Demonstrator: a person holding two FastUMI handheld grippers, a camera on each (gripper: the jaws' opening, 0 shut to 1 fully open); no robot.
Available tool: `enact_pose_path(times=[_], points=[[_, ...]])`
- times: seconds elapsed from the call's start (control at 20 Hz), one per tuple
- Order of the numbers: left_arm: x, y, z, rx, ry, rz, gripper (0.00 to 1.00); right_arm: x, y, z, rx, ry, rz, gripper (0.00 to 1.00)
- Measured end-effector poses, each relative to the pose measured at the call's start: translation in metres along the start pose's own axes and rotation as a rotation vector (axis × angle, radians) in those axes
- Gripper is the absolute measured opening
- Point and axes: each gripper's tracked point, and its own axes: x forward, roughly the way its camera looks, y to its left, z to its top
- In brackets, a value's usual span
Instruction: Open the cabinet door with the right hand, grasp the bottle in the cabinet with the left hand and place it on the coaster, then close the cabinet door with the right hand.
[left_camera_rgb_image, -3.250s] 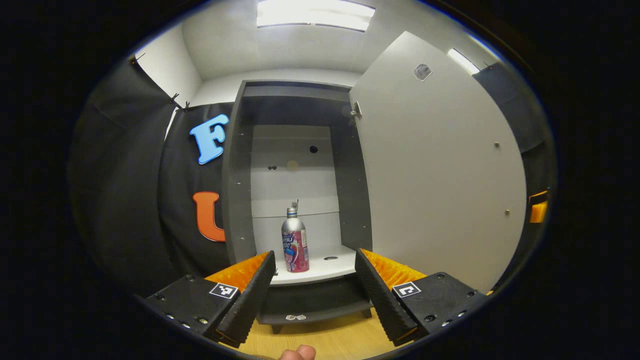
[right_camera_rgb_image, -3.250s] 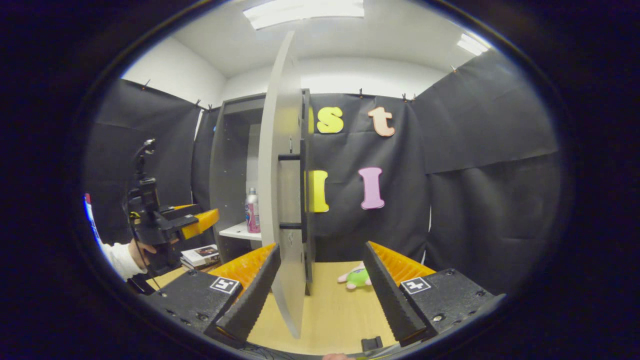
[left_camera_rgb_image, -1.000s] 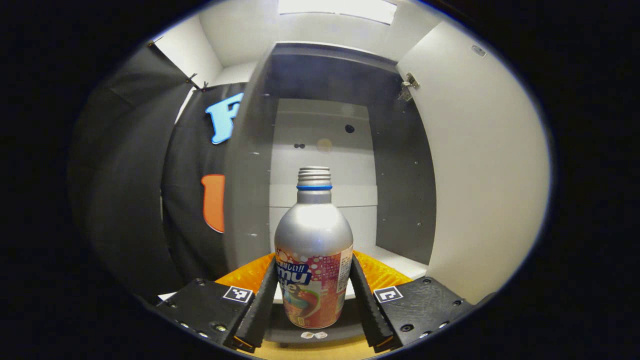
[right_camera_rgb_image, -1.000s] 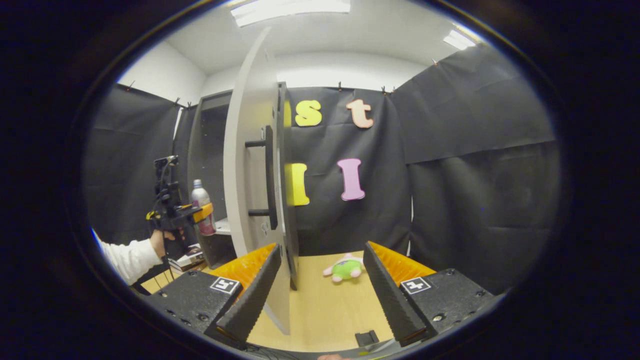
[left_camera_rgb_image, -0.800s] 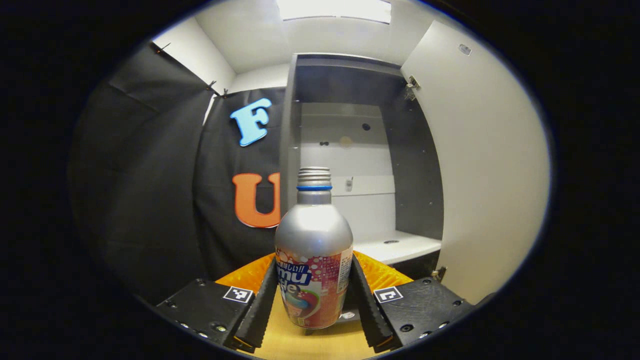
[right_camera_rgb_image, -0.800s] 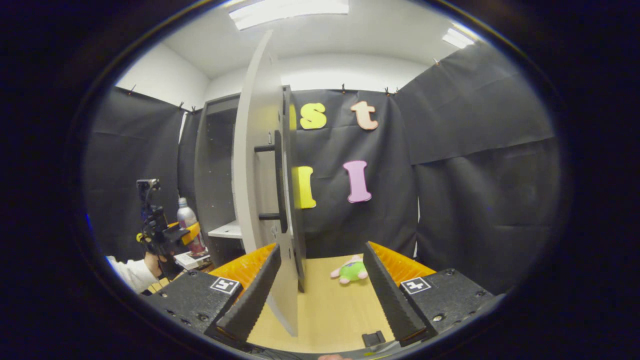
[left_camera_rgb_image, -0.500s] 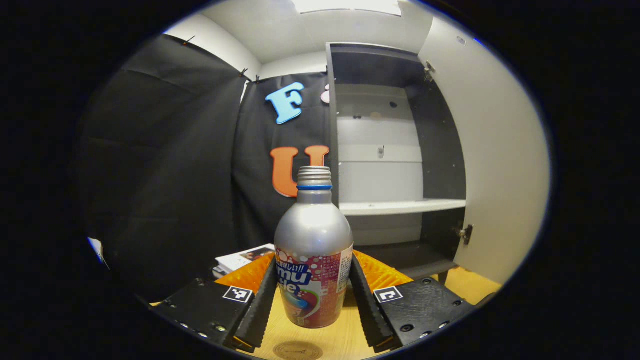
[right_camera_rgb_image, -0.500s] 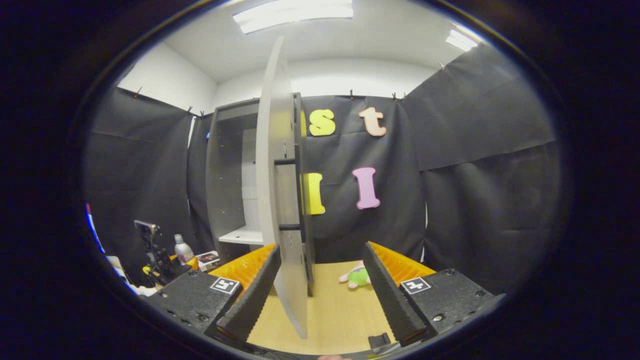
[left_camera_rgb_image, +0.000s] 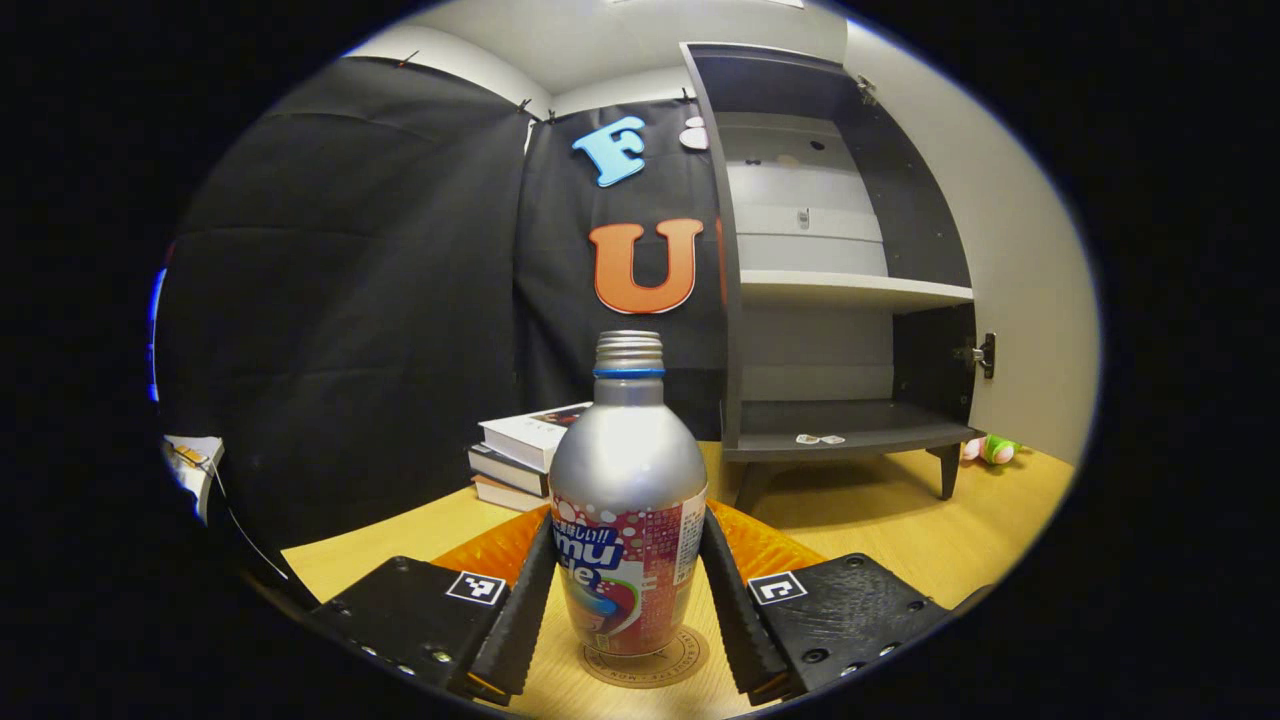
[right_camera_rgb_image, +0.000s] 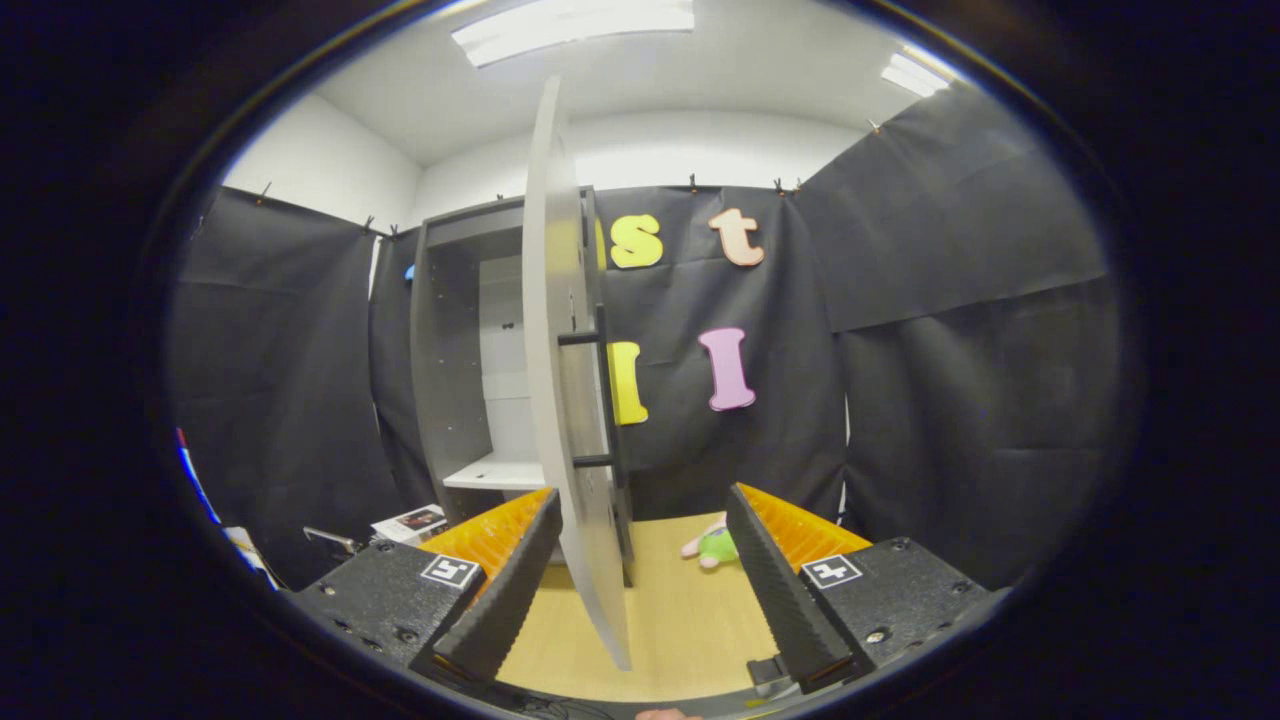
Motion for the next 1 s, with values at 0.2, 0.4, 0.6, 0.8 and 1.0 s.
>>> enact_pose_path(times=[0.2, 0.4, 0.6, 0.8, 1.0], points=[[0.0, 0.002, -0.024, -0.018, 0.018, 0.004, 0.73, -0.002, 0.009, -0.003, -0.009, 0.021, -0.002, 1.0], [0.003, 0.003, -0.033, -0.021, 0.008, 0.017, 0.73, -0.001, 0.014, -0.003, -0.01, 0.032, -0.007, 1.0], [0.002, 0.002, -0.034, -0.028, -0.003, 0.033, 0.73, 0.0, 0.017, -0.003, -0.01, 0.037, -0.012, 1.0], [-0.006, -0.002, -0.035, -0.015, -0.015, 0.024, 0.73, 0.003, 0.018, -0.005, -0.004, 0.037, -0.011, 1.0], [-0.006, -0.003, -0.034, -0.015, -0.015, 0.012, 0.76, 0.005, 0.021, -0.009, 0.005, 0.045, -0.007, 1.0]])
